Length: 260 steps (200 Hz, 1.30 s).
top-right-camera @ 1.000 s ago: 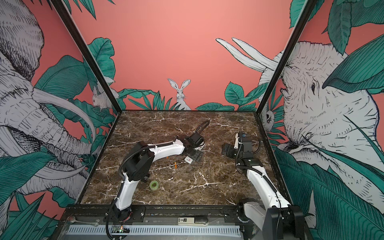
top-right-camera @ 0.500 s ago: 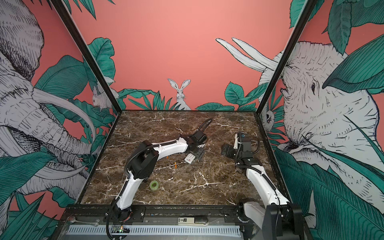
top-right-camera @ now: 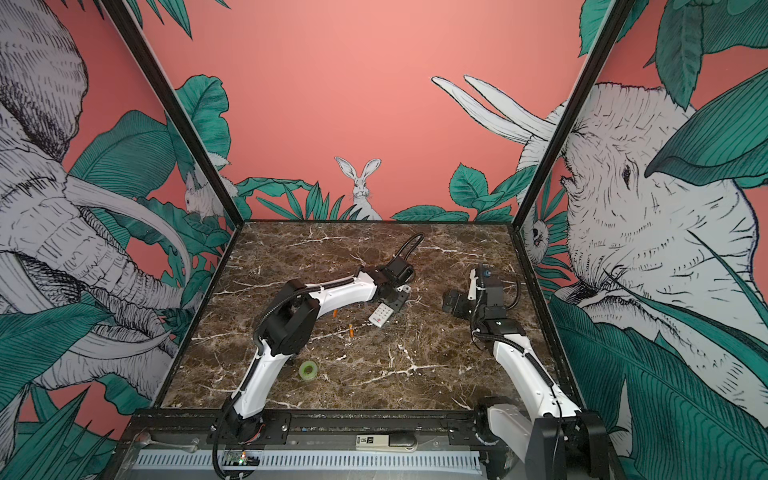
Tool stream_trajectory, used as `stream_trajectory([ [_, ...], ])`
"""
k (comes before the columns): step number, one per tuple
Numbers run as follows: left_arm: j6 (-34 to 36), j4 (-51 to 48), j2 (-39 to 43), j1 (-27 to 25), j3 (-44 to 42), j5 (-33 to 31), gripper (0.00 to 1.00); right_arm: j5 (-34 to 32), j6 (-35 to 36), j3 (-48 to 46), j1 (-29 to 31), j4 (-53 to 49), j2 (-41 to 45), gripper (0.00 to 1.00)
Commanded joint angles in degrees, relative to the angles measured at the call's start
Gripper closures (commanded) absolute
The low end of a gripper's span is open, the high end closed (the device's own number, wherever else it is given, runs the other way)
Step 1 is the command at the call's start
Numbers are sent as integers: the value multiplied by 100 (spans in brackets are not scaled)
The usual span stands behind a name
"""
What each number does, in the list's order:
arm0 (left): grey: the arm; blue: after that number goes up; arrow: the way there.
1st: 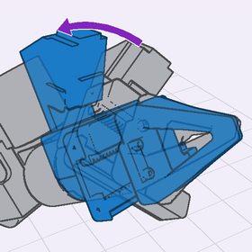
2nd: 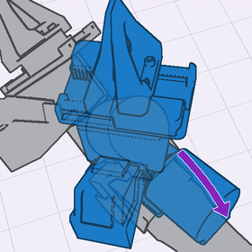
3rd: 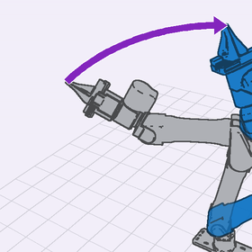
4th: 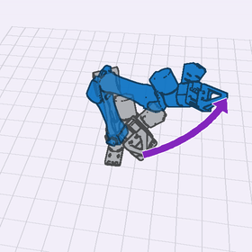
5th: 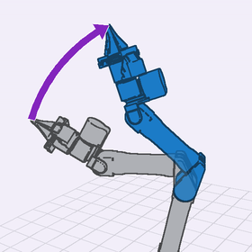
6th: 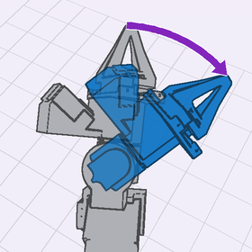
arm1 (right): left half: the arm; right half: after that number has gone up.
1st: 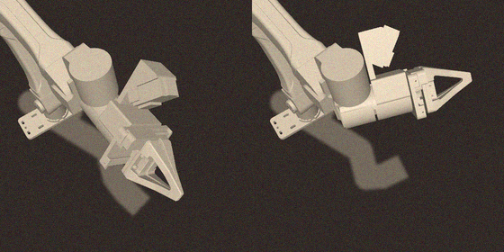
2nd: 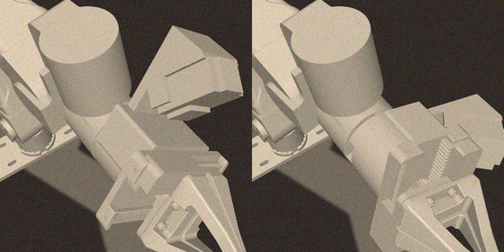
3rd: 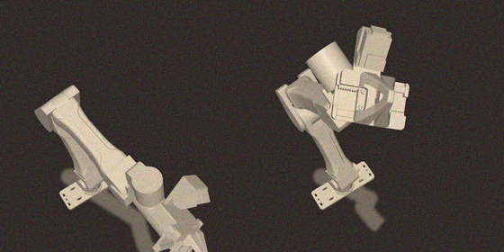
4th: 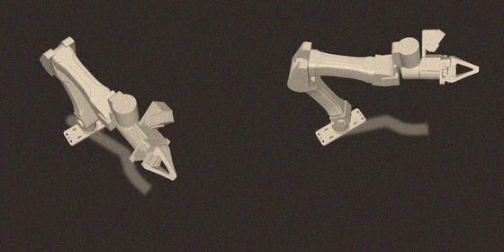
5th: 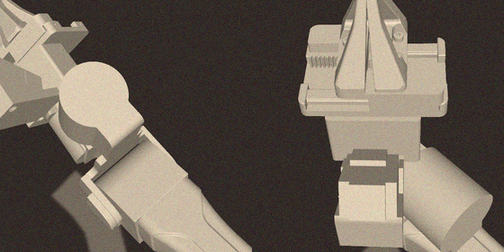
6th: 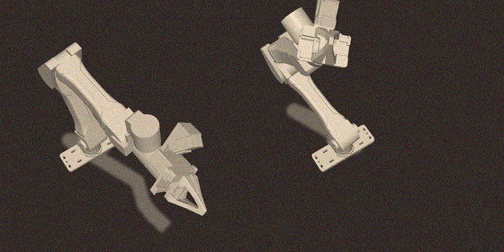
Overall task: Load the batteries into the remote control
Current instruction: 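Lower the left gripper over the remote's lower end and close on it, then lift the remote upright with the left gripper while the right gripper approaches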
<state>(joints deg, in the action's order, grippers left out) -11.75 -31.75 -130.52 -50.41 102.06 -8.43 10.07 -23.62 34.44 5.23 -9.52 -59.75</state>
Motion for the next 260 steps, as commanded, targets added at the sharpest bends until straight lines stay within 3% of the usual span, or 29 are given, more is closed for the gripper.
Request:
stream_trajectory([
  [1,24,-165,-22,32,59,24,55,-2,34,-25,-21,45,93,2],
  [48,-46,-9,196,47,-77,152,72,139,31,45,-15,-139,192,2],
  [75,-101,153,541,114,-320,266,92,309,35,50,-14,-230,406,2],
  [97,-193,425,919,230,-663,497,99,513,20,15,-14,-225,628,1],
  [166,-449,1808,2426,583,-2200,1409,100,1795,-354,79,-9,240,1126,1],
  [190,-920,2582,3019,878,-2856,2044,100,2188,-619,149,-9,431,1308,1],
  [260,-1792,4319,4209,1332,-3787,3437,100,3629,-2020,-396,4,3146,1141,1],
])
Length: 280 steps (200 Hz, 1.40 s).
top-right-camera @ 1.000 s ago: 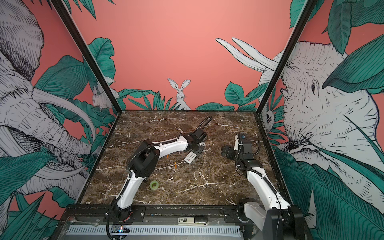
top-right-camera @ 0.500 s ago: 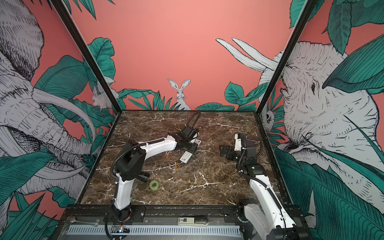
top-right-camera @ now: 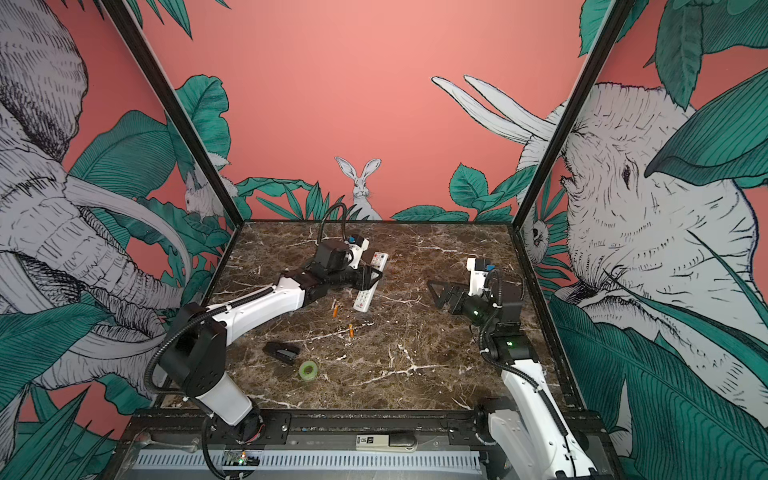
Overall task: Load the batteries into the remote control
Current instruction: 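Lift the remote upright with the left gripper while the right gripper approaches, then grasp the upright remote's back with the right gripper beside the left gripper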
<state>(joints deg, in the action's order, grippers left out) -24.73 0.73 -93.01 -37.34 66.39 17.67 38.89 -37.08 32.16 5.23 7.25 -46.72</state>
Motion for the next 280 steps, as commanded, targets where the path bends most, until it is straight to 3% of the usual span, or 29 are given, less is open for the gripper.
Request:
stream_trajectory([
  [1,-500,1110,468,29,-226,848,100,762,-702,-176,8,1506,-171,1],
  [21,-767,1700,702,47,-400,1188,100,1048,-1064,-276,149,2441,-313,1],
  [55,-961,2231,1038,59,-467,1604,100,1418,-1045,-153,684,3242,-616,1],
  [131,-1178,2738,1540,53,-557,2076,100,1535,-912,115,1469,4305,-1323,1],
  [186,-1702,3664,1510,52,-706,2331,100,1633,-1954,257,1592,6329,-2242,1],
  [280,-1900,3956,1411,55,-715,2419,100,1682,-1490,550,2106,6227,-2752,2],
])
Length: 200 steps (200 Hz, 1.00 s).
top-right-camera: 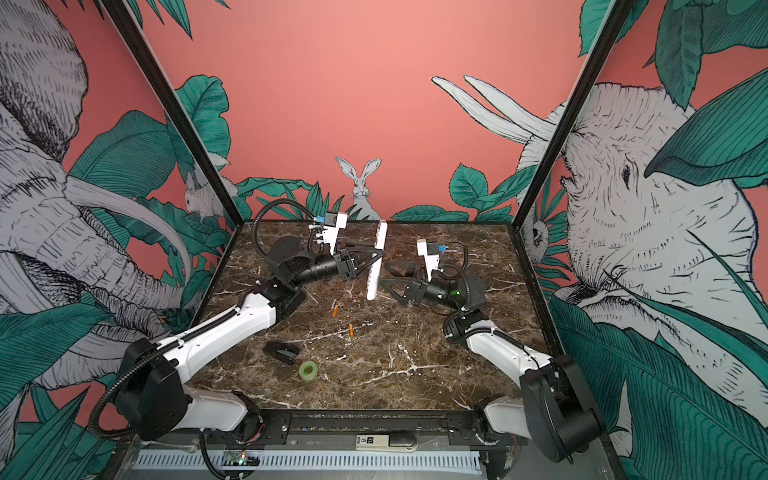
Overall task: Load the batteries into the remote control
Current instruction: 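Grasp the upright remote's back with the right gripper beside the left gripper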
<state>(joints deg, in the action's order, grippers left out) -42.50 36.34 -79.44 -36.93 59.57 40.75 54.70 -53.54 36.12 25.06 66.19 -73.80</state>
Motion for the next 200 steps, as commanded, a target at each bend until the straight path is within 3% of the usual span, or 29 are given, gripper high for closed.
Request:
stream_trajectory([
  [1,-121,398,53,12,-33,109,100,98,158,156,127,328,-50,2],
  [79,-408,857,-64,11,-7,182,100,96,275,266,443,418,-335,12],
  [200,-514,886,-160,3,-3,153,100,138,82,313,526,781,-442,53],
])
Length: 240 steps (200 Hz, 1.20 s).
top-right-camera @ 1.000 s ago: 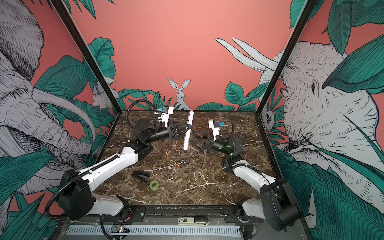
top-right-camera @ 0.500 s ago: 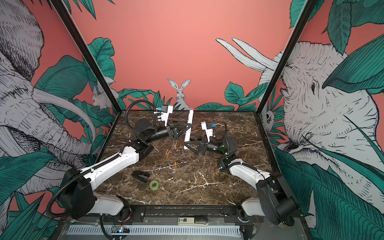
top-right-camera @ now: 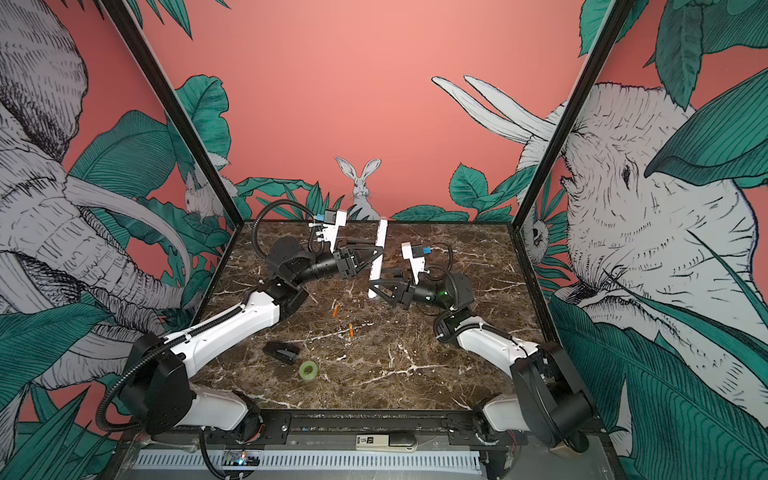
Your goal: Load the batteries into the remote control
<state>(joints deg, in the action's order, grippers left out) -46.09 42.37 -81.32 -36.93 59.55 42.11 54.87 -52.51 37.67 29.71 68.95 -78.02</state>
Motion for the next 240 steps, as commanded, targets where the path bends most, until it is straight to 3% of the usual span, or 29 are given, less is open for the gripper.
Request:
stream_trajectory([
  [1,-155,277,28,7,1,13,100,125,-17,155,61,510,-20,54],
  [50,22,-91,67,3,-13,-194,100,108,-6,118,59,526,86,80],
  [95,698,-1107,372,15,4,-628,36,-117,742,109,65,-639,472,89],
  [122,1263,-1997,705,2,114,-989,15,-749,1967,251,69,-2690,911,93],
  [148,1856,-2749,1003,-84,217,-1346,15,-1673,2831,416,101,-4191,1202,97],
  [179,2094,-2928,1139,-201,222,-1735,16,-2738,3440,677,292,-5328,1274,100],
  [209,2409,-3244,1031,-498,407,-2197,22,-3550,3560,775,482,-5692,1215,100],
  [240,2399,-3215,898,-581,501,-2638,27,-3921,3432,680,589,-5504,1228,100],
])
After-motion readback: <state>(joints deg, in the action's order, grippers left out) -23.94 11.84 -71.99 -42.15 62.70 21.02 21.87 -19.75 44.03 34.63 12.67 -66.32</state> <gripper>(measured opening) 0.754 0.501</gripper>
